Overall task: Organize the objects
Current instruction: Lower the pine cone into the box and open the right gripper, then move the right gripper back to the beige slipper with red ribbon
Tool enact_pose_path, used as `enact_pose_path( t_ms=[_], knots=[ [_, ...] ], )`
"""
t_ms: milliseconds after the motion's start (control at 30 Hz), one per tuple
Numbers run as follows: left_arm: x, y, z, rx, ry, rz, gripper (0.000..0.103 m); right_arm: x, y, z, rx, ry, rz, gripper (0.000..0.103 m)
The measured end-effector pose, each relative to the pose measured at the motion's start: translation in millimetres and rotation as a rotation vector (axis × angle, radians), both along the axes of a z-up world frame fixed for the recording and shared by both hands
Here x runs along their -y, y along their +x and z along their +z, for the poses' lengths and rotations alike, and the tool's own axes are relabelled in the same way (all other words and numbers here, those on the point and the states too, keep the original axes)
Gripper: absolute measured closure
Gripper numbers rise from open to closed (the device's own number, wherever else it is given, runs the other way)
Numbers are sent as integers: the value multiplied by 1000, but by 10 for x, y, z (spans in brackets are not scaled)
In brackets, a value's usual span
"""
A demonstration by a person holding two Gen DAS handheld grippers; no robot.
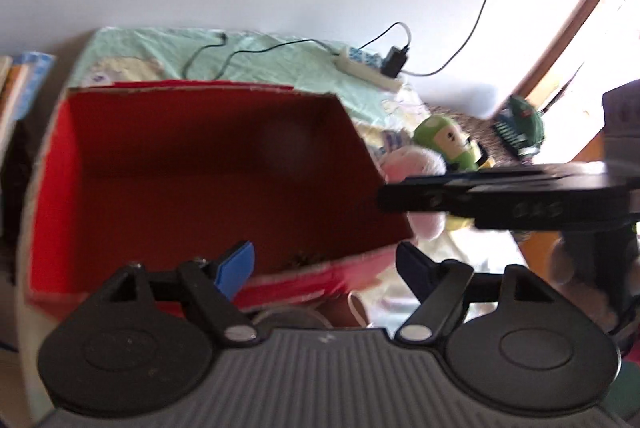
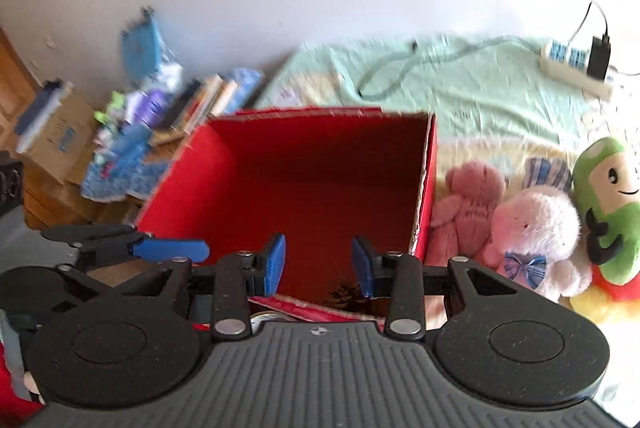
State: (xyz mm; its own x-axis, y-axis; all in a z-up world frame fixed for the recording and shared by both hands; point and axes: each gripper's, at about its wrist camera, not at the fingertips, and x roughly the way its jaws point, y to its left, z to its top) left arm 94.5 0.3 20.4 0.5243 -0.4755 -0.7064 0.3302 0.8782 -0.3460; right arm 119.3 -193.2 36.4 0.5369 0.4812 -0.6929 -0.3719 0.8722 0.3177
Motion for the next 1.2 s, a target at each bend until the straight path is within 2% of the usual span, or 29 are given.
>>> enact_pose_path(
  t_ms=[33, 67, 100, 300, 567, 800, 1067, 1200],
  knots=[
    [-22, -123, 26, 0, 25, 12, 25, 40, -56, 1, 17, 12, 3, 53],
    [37, -168, 16, -1, 50, 24, 25, 117, -122, -6, 26, 27, -2, 40],
    [82, -221, 20, -4, 70, 38, 25, 141, -103, -41, 25, 39, -10, 33],
    [451, -520, -58, -14, 198, 115, 25, 260, -268, -262, -27, 82, -12, 36],
    [804, -788, -162, -62, 310, 185, 24, 429, -584, -493, -103, 92, -28, 36],
    [1009, -897, -299, -108, 355, 191, 30, 578, -703, -655, -165, 136, -71, 37],
    [1126, -932, -402, -136, 372, 182, 31, 671, -752, -773, -219, 190, -96, 37],
    [1158, -934, -513, -178, 373, 178, 37, 697, -746, -854, -255, 218, -97, 37]
  ],
)
